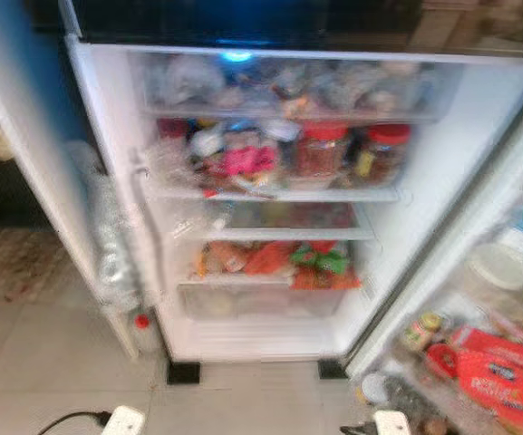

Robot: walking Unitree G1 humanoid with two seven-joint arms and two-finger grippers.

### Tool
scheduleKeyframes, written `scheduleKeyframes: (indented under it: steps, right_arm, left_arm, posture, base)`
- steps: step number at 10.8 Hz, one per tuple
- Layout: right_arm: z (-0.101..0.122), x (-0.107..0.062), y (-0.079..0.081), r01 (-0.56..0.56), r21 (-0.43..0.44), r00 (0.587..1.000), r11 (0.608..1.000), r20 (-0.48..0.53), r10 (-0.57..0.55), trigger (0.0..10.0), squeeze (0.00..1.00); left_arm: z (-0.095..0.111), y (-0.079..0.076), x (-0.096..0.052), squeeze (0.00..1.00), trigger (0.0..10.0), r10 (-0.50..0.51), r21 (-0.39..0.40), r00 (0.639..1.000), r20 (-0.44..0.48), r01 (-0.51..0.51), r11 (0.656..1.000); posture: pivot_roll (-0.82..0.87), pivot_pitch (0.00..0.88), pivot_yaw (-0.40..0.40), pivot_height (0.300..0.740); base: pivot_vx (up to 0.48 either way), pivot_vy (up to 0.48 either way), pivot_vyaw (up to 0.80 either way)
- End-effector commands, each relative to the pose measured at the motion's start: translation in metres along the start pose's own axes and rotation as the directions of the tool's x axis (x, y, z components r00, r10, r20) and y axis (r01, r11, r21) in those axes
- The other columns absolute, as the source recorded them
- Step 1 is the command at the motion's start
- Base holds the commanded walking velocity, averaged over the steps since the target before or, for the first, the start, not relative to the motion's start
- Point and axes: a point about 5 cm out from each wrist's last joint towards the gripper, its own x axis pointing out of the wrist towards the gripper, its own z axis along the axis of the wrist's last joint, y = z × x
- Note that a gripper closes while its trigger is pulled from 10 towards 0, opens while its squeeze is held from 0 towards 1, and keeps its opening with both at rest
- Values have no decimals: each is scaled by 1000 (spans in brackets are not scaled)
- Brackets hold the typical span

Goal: Restocking fridge

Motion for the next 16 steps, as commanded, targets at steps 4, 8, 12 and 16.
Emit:
scheduleKeyframes:
  steps: [4,8,12,16]
  right_arm:
    - [-1,-1,-6,17,8,1000,1000,-1,-17,10000,0]
    - [-2,-2,-6,18,7,1000,1000,-1,-18,10000,0]
    - [-2,-2,-7,20,7,1000,1000,-1,-20,10000,0]
    - [-2,-2,-7,19,6,1000,1000,-5,-19,10000,0]
  left_arm:
    - [-1,-5,0,0,10000,-15,0,1000,2,15,1000]
    - [3,-4,-1,0,10000,26,-12,997,71,-25,1000]
    - [16,0,-5,0,10000,90,58,964,250,-108,993]
    - [29,7,-19,0,10000,290,-50,815,502,-308,950]
  posture:
    - [-84,8,-59,740]
    - [-89,4,-61,740]
    - [-84,7,-60,740]
    - [-84,15,-63,740]
  base:
    - [0,-289,0]
    - [0,-138,0]
    - [0,0,0]
    - [0,0,0]
